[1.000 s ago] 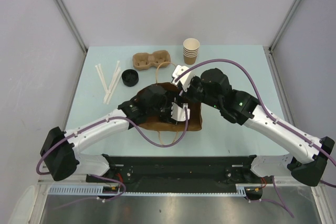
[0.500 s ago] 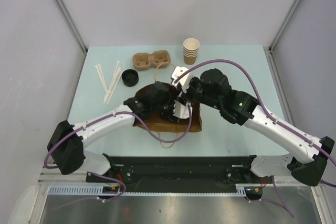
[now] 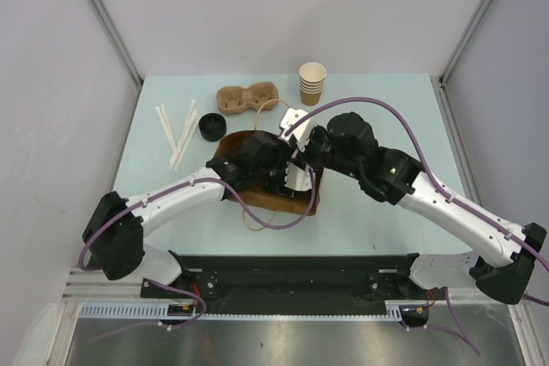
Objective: Pack the takeout coffee
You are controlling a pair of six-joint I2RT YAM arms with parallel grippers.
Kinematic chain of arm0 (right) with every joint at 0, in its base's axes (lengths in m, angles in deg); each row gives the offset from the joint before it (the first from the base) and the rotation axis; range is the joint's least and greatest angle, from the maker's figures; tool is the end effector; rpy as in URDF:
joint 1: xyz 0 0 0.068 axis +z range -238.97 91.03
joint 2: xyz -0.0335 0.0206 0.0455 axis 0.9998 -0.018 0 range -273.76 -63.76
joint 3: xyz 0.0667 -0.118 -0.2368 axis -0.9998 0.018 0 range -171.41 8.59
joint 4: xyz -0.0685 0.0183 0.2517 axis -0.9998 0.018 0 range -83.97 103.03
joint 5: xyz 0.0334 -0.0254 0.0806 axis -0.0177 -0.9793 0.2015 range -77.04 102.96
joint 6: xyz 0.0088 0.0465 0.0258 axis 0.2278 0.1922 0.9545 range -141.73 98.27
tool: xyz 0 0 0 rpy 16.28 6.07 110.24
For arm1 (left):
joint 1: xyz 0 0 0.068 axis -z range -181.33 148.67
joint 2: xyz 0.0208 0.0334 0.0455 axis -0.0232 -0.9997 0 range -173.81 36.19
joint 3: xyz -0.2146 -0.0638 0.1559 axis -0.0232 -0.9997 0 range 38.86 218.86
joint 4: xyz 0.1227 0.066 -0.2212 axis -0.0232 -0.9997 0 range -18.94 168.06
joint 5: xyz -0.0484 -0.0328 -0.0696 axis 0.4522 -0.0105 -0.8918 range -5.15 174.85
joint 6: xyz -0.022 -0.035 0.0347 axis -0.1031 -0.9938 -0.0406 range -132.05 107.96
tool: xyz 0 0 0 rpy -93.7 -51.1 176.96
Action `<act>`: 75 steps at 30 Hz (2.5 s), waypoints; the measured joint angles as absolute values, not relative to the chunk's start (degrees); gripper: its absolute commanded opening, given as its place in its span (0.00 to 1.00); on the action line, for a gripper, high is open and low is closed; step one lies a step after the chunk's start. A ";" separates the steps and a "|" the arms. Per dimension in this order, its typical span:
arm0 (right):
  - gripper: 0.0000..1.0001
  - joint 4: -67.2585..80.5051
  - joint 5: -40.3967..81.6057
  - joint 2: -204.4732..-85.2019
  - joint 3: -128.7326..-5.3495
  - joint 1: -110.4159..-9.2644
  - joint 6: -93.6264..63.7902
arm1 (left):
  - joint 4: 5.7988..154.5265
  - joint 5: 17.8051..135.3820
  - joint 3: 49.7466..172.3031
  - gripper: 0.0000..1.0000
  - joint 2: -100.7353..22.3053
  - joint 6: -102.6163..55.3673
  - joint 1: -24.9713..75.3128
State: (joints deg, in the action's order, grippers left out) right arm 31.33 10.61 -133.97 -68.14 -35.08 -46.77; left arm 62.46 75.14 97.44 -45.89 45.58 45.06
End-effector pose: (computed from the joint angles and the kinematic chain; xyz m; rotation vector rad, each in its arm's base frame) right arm 0.1608 0.2180 0.4142 -1.1919 1.4920 0.3026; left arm 0.2142 -0.2336 0.2635 1.8220 1.3082 -0.0851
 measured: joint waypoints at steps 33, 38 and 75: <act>0.00 27.44 27.14 -139.09 -69.27 -53.13 -39.16 | 40.26 69.35 124.94 0.29 -67.99 42.98 39.07; 0.00 27.13 30.81 -142.80 -71.98 -56.56 -35.47 | 37.35 68.67 128.74 0.30 -70.68 41.80 38.02; 0.00 31.48 41.61 -159.00 -86.93 -67.49 -30.11 | 23.91 61.94 149.09 0.47 -85.69 40.47 34.00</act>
State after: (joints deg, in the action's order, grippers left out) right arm 31.48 41.61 -159.00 -86.93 -67.49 -30.11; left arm 23.91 61.94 149.09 -85.69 40.47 34.00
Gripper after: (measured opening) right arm 0.009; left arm 0.830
